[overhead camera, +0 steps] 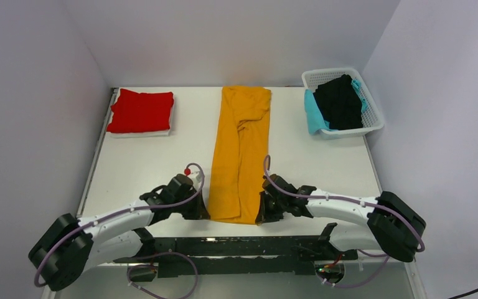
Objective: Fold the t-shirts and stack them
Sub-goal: Grab the bottom of the folded rectangular tshirt with both arms, then fold the folded rectangular tshirt in 1/3 of the way
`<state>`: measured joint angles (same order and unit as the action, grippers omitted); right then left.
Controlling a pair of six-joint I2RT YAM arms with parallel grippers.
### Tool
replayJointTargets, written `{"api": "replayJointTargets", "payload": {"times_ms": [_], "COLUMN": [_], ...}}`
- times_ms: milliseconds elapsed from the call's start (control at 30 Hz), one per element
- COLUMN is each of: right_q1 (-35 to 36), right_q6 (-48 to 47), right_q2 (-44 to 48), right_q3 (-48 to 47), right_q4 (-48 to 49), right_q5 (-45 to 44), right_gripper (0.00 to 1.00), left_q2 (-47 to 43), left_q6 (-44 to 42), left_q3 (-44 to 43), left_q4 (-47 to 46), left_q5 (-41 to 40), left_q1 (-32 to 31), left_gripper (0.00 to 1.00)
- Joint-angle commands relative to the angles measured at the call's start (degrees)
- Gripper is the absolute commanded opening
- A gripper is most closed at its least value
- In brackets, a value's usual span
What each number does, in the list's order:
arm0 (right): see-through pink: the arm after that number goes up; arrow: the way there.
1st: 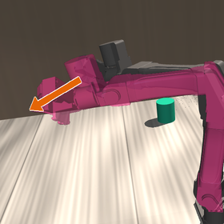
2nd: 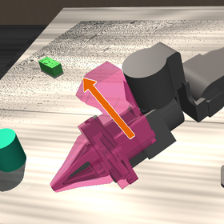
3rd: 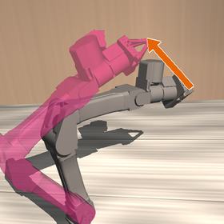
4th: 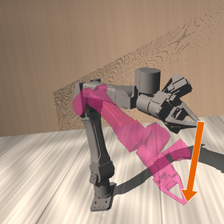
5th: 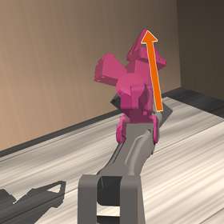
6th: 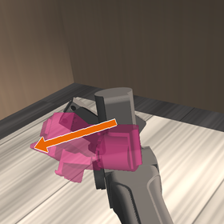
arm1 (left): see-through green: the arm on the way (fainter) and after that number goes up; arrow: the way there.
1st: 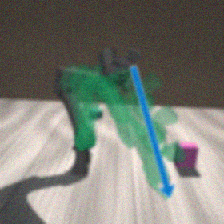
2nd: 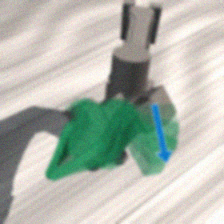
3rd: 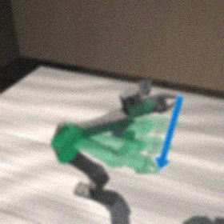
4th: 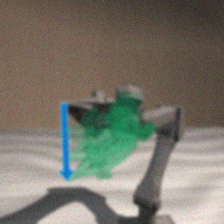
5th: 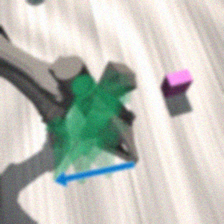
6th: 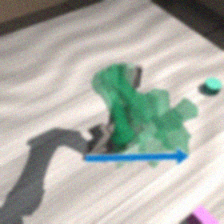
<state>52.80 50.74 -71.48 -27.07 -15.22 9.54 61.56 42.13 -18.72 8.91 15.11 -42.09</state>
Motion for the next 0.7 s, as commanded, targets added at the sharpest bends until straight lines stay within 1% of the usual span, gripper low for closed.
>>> {"api": "replayJointTargets", "payload": {"times_ms": [0, 100, 167, 233, 333, 467, 567, 667], "right_q1": [0.75, 1.59, 1.61, 1.63, 1.55, 1.47, -0.11, -5.09], "right_q6": [2.33, 3.94, 4.27, 3.84, 2.36, 1.31, 0.70, -1.77], "right_q2": [4.89, 7.78, 9.60, 11.04, 12.03, 11.67, 11.64, 10.72], "right_q3": [3.59, 5.66, 5.97, 5.47, 3.11, -1.09, -2.47, -4.08], "right_q4": [-1.14, 1.09, 1.19, 0.78, -0.22, -3.00, -0.85, 1.84], "right_q5": [4.20, 8.71, 10.22, 9.94, 7.41, -1.40, -8.03, -8.78], "right_gripper": [0.00, 0.00, 0.00, 0.00, 0.00, 0.00, 0.00, 0.00], "left_q2": [-6.11, -10.94, -13.65, -15.91, -17.14, -14.88, -11.55, -6.71], "left_q6": [0.73, 1.20, 0.82, 0.60, 1.11, 0.40, -1.18, -3.45], "left_q3": [4.45, 6.27, 5.60, 4.37, 2.41, -1.85, -5.33, -8.75], "left_q4": [5.70, 5.76, 7.94, 9.27, 7.43, 4.38, -0.17, -5.81], "left_q5": [0.09, 1.34, 0.67, -0.33, 0.95, -0.83, -4.21, -5.75], "left_q1": [-0.60, -1.13, -1.13, -1.12, -1.12, -0.88, 0.29, 2.48], "left_gripper": [0.00, 0.00, 0.00, 0.00, 0.00, 0.00, 0.00, 0.00]}}
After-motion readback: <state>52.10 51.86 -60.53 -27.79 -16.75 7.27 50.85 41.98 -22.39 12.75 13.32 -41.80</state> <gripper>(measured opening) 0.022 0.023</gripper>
